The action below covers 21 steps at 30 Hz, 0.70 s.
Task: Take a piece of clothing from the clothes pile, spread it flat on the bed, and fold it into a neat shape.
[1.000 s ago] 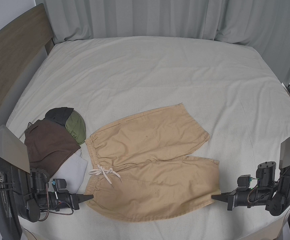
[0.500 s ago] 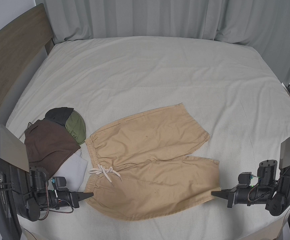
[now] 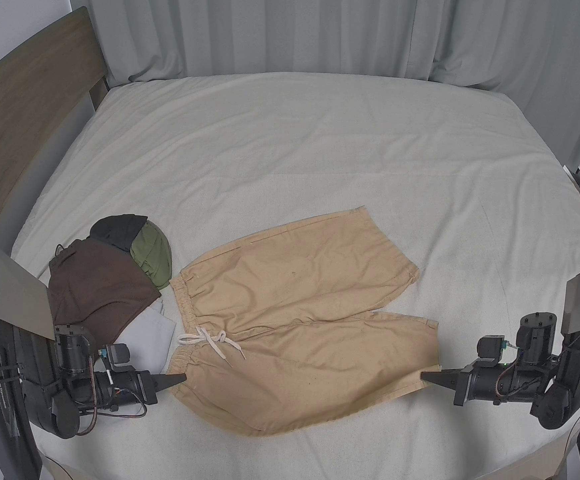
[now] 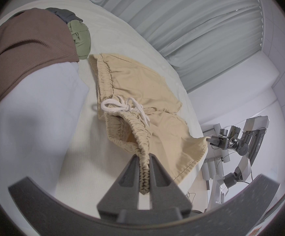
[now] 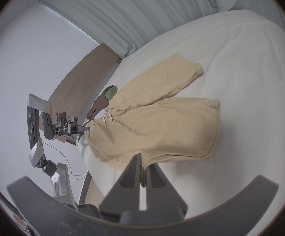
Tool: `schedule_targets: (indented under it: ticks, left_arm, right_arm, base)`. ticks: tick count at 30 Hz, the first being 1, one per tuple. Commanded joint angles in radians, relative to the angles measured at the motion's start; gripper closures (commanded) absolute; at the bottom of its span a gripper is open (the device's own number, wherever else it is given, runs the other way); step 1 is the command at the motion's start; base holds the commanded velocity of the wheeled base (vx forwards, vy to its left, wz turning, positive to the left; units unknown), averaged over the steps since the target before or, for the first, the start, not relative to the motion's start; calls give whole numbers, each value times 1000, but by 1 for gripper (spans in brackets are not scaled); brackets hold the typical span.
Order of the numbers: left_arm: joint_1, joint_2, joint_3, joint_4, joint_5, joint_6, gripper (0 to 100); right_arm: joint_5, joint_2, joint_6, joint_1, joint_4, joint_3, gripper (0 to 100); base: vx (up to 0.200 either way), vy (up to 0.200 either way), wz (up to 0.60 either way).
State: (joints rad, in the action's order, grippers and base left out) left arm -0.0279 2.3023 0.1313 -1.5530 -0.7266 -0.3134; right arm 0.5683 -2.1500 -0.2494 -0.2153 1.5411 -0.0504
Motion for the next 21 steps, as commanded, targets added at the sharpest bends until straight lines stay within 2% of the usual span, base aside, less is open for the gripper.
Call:
schedule_targets:
  ticks: [1, 9, 20, 21]
  left_arm:
    - [0, -9, 8, -2, 1, -3, 100]
    - [0, -9, 21, -2, 1, -4, 100]
    - [2, -11, 28, -2, 3, -4, 100]
    - [0, -15, 31, -2, 4, -26, 100]
  right_arm:
    - [-1, 18, -2, -1, 1, -14, 100]
    - [-1, 48, -44, -1, 1, -34, 100]
    - [-1, 53, -47, 1, 1, -37, 100]
    - [-1, 59, -47, 1, 1, -42, 100]
  base:
    - [0, 0, 0]
    - [0, 0, 0]
    - [0, 0, 0]
    - [0, 0, 0]
